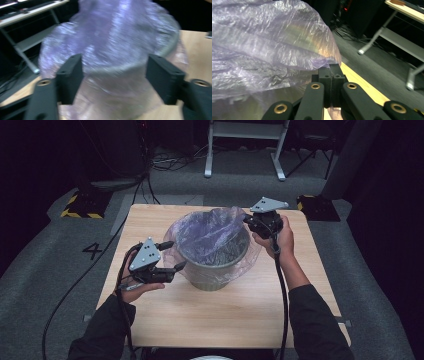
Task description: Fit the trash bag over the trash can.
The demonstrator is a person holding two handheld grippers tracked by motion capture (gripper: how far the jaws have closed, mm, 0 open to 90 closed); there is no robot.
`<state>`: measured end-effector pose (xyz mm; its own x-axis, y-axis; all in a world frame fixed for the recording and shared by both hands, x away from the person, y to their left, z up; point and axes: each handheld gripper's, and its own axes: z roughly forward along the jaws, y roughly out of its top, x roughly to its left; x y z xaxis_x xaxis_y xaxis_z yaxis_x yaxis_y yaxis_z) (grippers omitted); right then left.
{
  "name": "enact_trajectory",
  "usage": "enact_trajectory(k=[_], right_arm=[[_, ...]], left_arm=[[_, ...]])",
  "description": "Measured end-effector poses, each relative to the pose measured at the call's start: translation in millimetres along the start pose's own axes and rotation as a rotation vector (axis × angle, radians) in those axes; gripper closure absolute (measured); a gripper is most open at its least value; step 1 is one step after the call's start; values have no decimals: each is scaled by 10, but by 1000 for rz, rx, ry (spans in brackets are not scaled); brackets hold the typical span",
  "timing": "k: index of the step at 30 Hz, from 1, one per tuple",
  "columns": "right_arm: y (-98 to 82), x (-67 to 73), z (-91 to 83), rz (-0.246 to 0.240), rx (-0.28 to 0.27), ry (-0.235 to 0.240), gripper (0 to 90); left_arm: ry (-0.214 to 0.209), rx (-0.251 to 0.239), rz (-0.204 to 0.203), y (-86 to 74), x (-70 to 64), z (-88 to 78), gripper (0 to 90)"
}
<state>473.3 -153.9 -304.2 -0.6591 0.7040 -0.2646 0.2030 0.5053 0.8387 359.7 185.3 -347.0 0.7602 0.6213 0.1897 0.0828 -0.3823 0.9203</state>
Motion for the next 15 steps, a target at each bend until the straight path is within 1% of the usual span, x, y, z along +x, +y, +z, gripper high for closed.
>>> enact_trajectory(k=[2, 3, 4, 5, 7, 10, 13, 15], right_arm=[[7, 0, -12, -6, -13, 15, 900], [11, -1, -16, -11, -21, 25, 900], [14, -1, -21, -16, -29, 34, 900], [16, -2, -23, -17, -30, 32, 900], [19, -15, -25, -13, -39, 46, 900], [17, -33, -16, -8, -41, 50, 900], [6, -59, 11, 0, -38, 54, 900], [-2, -81, 32, 4, -31, 49, 900]], left_arm=[[15, 12, -34, 18, 72, 35, 408], [28, 19, -40, 23, 101, 49, 447], [27, 19, -38, 24, 124, 58, 485], [16, 15, -40, 22, 162, 68, 548], [12, 16, -49, 22, 208, 86, 607], [9, 9, -47, 21, 280, 99, 741], [20, -7, -42, 32, 365, 102, 844], [44, -3, -43, 39, 421, 113, 886]])
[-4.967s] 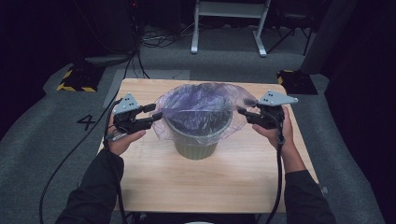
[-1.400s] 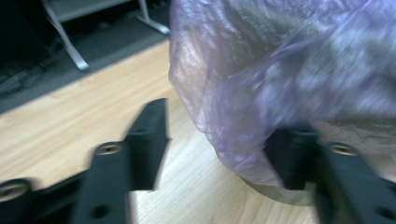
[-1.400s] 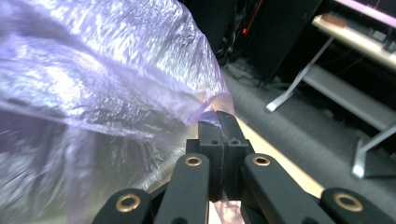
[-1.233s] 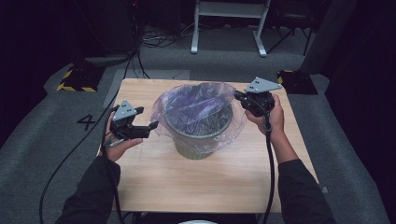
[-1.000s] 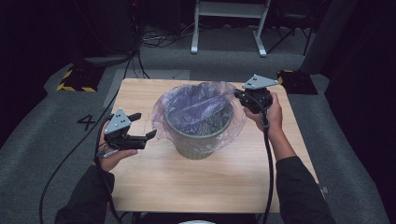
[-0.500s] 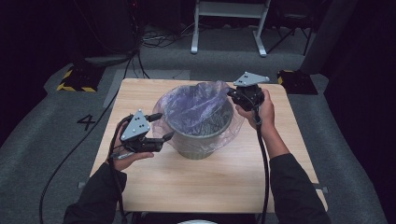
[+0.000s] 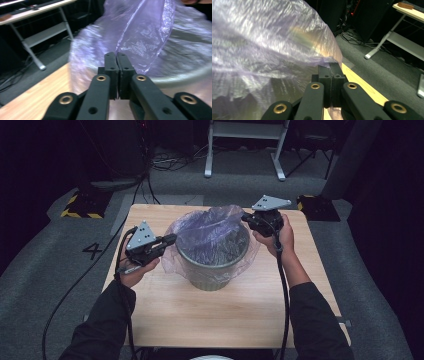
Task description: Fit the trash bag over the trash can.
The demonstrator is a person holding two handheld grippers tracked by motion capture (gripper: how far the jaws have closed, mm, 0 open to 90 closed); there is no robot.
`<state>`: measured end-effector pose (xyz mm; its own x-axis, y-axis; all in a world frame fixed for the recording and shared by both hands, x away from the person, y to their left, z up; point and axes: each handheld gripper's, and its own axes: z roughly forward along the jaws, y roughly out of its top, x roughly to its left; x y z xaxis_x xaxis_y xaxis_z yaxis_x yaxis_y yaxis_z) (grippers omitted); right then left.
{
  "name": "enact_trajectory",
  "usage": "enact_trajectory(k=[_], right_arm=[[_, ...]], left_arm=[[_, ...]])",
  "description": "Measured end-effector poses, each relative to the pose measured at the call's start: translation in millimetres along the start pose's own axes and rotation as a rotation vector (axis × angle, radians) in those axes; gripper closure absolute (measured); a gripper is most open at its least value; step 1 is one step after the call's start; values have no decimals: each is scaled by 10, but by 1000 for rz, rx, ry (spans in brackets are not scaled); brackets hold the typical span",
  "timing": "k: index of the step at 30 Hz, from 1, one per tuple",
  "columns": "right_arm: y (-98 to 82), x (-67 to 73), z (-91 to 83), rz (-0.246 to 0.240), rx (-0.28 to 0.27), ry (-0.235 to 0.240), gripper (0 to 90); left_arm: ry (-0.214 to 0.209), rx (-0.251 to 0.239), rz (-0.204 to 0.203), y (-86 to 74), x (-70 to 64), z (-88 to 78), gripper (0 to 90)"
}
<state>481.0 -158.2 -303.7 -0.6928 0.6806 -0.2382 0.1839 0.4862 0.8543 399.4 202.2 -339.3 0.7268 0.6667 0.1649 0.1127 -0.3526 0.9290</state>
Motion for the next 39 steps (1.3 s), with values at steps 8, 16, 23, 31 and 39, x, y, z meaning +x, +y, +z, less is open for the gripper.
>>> enact_trajectory(k=[8, 16, 23, 31, 39], right_arm=[[-69, -150, 161, 58, 34, -12, 900], [-221, -315, 330, 149, 67, -27, 884], [-422, -421, 451, 229, 89, -15, 896], [-662, -415, 588, 290, 115, 33, 898], [-978, -396, 623, 334, 146, 89, 896]], left_arm=[[28, -15, -92, 1, 377, 246, 897], [61, 37, -150, -107, 591, 640, 899], [46, 81, -242, -335, 701, 881, 899], [1, 136, -298, -527, 650, 1087, 899], [-6, 140, -307, -678, 664, 967, 883]])
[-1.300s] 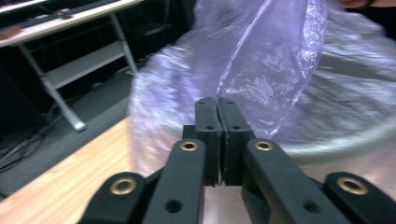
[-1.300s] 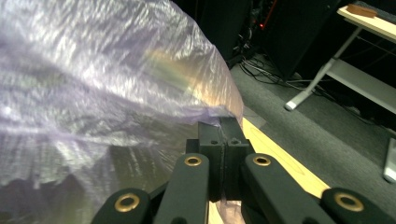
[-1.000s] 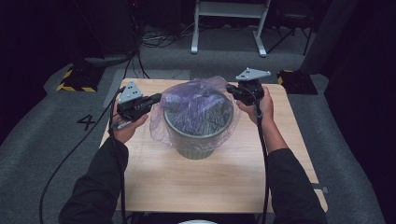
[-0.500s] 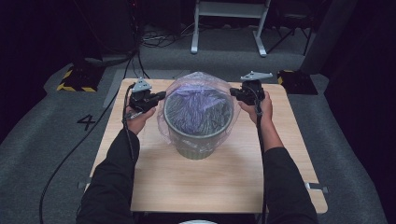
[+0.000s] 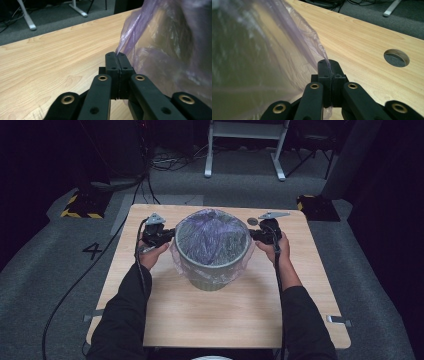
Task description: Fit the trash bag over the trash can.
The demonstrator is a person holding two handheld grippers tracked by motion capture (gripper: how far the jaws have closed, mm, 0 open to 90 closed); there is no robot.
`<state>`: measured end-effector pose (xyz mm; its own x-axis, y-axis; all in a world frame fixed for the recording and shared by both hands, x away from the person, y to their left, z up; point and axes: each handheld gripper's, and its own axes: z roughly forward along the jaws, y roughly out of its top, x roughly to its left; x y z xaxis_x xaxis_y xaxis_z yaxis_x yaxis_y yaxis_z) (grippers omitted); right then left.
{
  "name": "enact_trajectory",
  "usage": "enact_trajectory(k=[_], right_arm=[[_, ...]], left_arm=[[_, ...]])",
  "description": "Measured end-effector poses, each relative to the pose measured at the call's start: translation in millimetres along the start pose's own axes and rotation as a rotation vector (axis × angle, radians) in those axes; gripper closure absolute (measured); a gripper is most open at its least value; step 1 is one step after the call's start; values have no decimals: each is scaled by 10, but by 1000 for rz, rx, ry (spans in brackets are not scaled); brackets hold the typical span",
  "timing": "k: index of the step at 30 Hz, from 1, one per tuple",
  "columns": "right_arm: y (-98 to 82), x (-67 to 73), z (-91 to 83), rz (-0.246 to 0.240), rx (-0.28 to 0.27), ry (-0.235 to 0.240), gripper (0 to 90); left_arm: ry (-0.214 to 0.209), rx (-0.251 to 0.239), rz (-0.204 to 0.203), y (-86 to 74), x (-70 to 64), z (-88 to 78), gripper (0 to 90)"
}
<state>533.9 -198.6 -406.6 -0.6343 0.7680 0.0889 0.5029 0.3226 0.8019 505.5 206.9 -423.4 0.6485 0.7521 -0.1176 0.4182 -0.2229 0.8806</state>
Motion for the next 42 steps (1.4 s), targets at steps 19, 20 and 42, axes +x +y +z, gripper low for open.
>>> enact_trajectory(k=[19, 20, 42], right_arm=[[-174, 45, -586, -190, -111, -47, 395], [-182, 43, -606, -189, -112, -44, 385], [-545, 491, -867, -423, -118, 40, 212]], left_arm=[[1, -79, 65, -284, -70, -827, 217], [0, -77, 69, -311, -78, -864, 216], [-106, -38, 253, -628, -645, -1024, 156]])
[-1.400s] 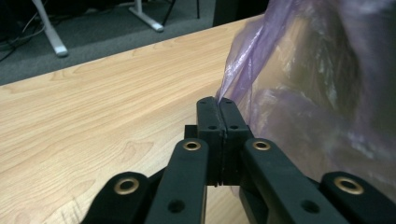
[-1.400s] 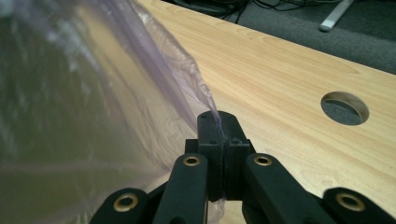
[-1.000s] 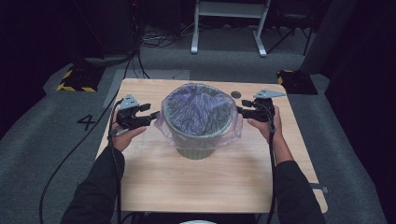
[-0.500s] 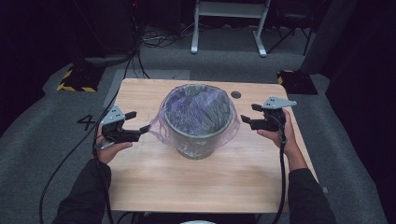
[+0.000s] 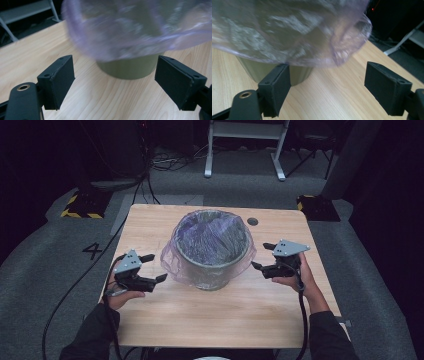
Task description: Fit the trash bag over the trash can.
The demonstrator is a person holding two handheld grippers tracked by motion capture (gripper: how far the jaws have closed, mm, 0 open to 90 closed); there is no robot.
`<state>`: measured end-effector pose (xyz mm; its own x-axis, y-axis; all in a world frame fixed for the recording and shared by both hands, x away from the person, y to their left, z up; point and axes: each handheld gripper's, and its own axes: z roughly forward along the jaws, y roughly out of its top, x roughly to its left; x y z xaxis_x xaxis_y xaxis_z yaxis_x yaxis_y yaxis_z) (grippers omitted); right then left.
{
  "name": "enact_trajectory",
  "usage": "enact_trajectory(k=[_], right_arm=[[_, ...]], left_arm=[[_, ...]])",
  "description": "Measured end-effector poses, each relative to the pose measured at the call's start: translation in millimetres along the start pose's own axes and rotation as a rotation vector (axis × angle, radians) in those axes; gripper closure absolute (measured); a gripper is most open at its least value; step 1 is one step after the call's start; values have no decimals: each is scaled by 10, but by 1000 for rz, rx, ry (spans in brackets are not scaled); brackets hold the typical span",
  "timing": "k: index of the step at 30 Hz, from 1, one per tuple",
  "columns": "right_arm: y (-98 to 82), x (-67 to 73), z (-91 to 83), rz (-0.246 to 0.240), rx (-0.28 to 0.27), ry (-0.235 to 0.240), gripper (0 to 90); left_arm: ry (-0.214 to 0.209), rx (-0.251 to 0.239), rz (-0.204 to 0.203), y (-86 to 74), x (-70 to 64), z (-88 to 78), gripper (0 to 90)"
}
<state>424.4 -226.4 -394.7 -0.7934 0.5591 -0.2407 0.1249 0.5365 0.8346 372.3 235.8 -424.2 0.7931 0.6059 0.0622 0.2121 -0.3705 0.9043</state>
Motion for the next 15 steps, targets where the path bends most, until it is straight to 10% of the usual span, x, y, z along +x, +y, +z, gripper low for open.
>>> enact_trajectory(k=[7, 15], right_arm=[[81, 148, 145, -63, 28, -13, 370], [51, 180, 196, -61, -29, 48, 866]], left_arm=[[-43, 11, 55, 154, -221, 251, 189], [-28, 60, 87, 162, -190, 405, 734]])
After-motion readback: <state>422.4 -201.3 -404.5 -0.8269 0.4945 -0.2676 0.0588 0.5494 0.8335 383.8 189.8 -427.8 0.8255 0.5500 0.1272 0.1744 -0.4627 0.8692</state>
